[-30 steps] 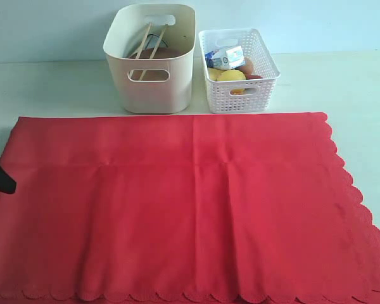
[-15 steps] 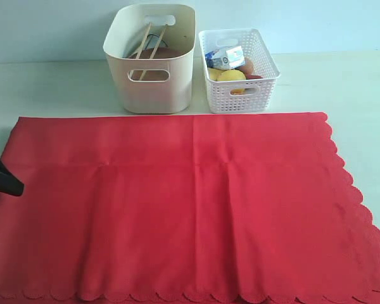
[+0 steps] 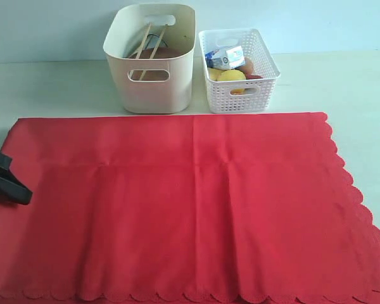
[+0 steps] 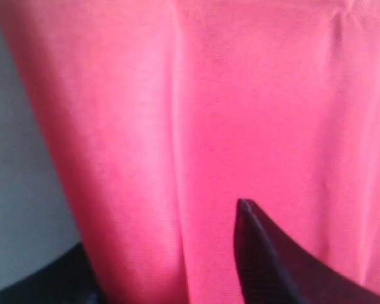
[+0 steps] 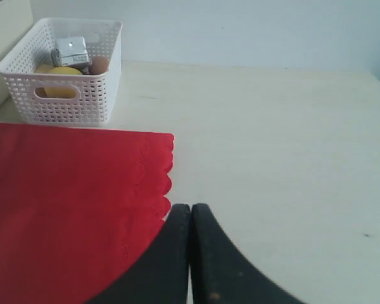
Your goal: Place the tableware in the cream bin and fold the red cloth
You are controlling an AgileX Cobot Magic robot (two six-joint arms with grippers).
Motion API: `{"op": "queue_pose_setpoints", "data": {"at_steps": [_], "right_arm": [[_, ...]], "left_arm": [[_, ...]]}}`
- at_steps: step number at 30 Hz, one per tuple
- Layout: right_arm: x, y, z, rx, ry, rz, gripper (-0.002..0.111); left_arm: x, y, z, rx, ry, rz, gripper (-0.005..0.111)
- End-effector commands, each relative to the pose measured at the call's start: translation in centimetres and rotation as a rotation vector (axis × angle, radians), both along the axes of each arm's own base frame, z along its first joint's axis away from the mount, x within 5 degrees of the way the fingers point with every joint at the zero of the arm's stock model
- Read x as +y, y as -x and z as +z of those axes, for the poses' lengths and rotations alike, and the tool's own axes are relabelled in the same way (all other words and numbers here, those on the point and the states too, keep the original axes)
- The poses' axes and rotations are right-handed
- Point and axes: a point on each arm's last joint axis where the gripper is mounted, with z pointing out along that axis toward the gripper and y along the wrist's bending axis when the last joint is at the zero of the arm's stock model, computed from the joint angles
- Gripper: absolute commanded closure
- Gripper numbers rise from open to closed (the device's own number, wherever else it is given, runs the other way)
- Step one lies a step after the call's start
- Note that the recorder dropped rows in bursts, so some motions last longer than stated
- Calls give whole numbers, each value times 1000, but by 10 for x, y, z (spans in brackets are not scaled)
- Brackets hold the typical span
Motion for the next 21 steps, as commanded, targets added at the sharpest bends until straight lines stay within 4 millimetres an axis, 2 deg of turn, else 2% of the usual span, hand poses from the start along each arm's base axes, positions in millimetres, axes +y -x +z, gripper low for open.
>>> {"op": "queue_pose_setpoints", "data": {"at_steps": [1, 4, 11, 18, 21], "right_arm": [[-1, -21, 26, 36, -5, -4, 108], [-1, -38, 42, 54, -5, -4, 108], [-2, -76, 77, 48, -5, -5, 108], [-2, -81, 80, 47, -3, -5, 108], [-2, -85, 84, -6, -9, -9, 108]], "left_arm": [[-1, -2, -2, -3, -27, 36, 85], [-1, -2, -2, 0, -29, 45, 106], [-2, -2, 0, 7, -11, 54, 107], [-3, -1, 13, -30, -9, 48, 107], [-4, 1, 28, -63, -2, 44, 107]]}}
